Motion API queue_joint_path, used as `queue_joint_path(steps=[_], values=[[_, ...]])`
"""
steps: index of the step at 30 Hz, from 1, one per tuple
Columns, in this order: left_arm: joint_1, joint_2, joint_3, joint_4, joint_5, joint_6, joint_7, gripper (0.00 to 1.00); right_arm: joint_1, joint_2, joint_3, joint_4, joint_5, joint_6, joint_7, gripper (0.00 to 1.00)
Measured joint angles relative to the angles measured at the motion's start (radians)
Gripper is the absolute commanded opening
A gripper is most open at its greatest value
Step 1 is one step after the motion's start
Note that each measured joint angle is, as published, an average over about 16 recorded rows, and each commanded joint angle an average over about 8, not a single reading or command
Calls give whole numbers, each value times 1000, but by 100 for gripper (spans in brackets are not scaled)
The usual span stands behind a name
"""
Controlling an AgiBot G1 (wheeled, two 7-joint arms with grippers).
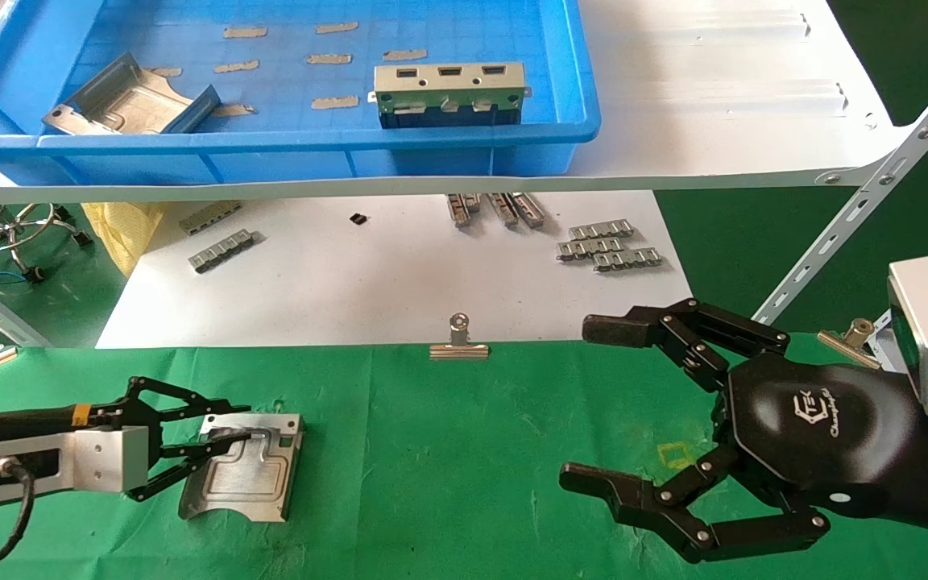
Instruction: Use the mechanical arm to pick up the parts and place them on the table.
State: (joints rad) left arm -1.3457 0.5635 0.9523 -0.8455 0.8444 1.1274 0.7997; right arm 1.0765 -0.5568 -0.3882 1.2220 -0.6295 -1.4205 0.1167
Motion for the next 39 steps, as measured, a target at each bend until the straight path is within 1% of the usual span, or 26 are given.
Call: queue_joint_path(steps=[6, 13, 18, 23, 29, 39], values=[[10, -5, -6, 22, -83, 81, -105, 100, 0, 0, 0, 0, 0, 0, 0, 100], [24, -5, -18, 78, -219, 212, -257, 100, 0, 0, 0, 0, 0, 0, 0, 100], [33, 0, -25, 111, -280, 270, -312, 100, 0, 0, 0, 0, 0, 0, 0, 100], [37, 3, -33, 117, -294, 286, -325, 100, 0, 0, 0, 0, 0, 0, 0, 100], [46, 4, -59, 88, -277, 281, -347, 100, 0, 0, 0, 0, 0, 0, 0, 100], [81, 11, -153, 7, -252, 294, -445, 100, 0, 0, 0, 0, 0, 0, 0, 100]])
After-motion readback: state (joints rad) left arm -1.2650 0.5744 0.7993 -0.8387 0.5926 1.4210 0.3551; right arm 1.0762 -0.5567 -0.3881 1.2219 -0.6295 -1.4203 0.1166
